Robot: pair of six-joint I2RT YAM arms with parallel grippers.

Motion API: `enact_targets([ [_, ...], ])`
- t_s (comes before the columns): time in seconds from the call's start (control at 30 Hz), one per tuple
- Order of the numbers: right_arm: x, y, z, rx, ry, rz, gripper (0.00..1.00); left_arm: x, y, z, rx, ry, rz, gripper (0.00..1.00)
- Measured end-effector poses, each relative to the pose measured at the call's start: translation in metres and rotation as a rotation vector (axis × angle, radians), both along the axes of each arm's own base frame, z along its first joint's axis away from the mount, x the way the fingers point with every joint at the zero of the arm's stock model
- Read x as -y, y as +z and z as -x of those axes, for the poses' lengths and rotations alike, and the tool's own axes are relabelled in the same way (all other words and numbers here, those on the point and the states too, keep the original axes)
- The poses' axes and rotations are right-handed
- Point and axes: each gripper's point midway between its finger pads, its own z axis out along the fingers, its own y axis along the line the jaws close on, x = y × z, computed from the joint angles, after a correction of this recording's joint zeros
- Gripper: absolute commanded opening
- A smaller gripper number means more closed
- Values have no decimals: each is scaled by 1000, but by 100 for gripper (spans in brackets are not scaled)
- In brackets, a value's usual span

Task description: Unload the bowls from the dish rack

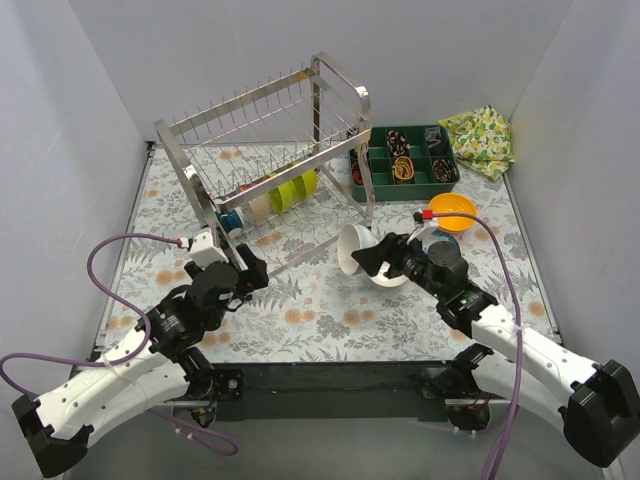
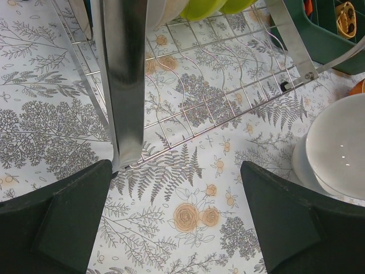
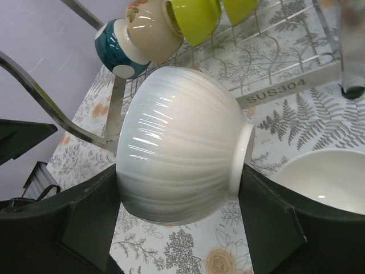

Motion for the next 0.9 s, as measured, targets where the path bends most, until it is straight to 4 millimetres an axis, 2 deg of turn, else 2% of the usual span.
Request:
enact_targets([
  [0.27, 55, -36, -5, -140, -127, -33, 1, 2, -3, 0, -8, -9, -7, 97],
  [0.43, 72, -54, -7, -227, -161, -70, 1, 3, -4, -1, -14, -12, -11, 97],
  [0.5, 75, -59, -9, -257, -165, -86, 6, 3, -4, -1, -13, -13, -10, 97],
  [0.63, 82, -74, -7, -325, -175, -104, 23, 4, -4, -1, -13, -13, -11, 97],
  [0.67, 83, -77, -6, -340, -177, -110, 32, 4, -4, -1, -13, -13, -11, 97],
  [0.73, 86, -80, -6, -357, -184, -121, 41, 4, -4, -1, -13, -14, -11, 97],
  [0.77, 87, -81, -6, -363, -186, -125, 50, 4, -4, -1, -13, -14, -12, 97],
  [0.83, 89, -84, -5, -372, -186, -129, 58, 4, -4, -1, -13, -15, -12, 97],
  [0.87, 88, -84, -4, -374, -181, -129, 66, 4, -4, -1, -14, -15, -12, 97],
  [0.9, 88, -84, -3, -374, -178, -127, 69, 4, -4, 0, -14, -16, -11, 97],
])
